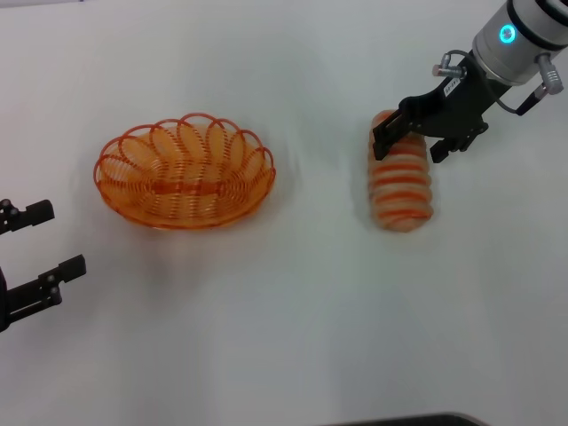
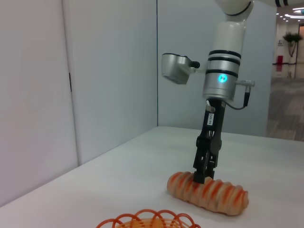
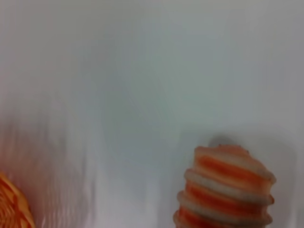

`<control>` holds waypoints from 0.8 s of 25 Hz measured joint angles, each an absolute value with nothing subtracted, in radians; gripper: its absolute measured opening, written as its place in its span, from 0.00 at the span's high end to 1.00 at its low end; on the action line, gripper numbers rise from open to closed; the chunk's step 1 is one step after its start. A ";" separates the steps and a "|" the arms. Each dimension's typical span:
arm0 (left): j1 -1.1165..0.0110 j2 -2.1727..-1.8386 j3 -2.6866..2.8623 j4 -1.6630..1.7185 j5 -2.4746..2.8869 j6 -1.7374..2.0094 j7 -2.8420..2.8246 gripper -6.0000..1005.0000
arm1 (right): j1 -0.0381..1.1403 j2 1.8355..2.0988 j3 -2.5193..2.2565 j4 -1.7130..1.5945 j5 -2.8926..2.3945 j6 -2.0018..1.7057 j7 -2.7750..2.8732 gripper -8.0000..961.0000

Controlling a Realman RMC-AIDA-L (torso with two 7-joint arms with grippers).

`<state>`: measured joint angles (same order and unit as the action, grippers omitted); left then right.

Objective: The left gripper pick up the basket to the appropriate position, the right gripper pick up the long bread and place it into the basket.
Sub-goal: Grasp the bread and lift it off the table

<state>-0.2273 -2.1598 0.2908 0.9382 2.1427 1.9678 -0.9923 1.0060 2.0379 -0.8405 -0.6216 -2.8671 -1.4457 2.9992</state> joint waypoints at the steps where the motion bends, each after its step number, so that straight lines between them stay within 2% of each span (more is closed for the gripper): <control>1: -0.227 -2.160 0.290 0.938 2.142 1.969 -0.992 0.30 | 1.007 2.038 -0.841 -0.621 -2.867 -1.443 3.002 0.03; 20: -0.230 -2.158 0.290 0.938 2.141 1.969 -0.992 0.30 | 1.024 2.045 -0.852 -0.543 -2.867 -1.368 3.004 0.05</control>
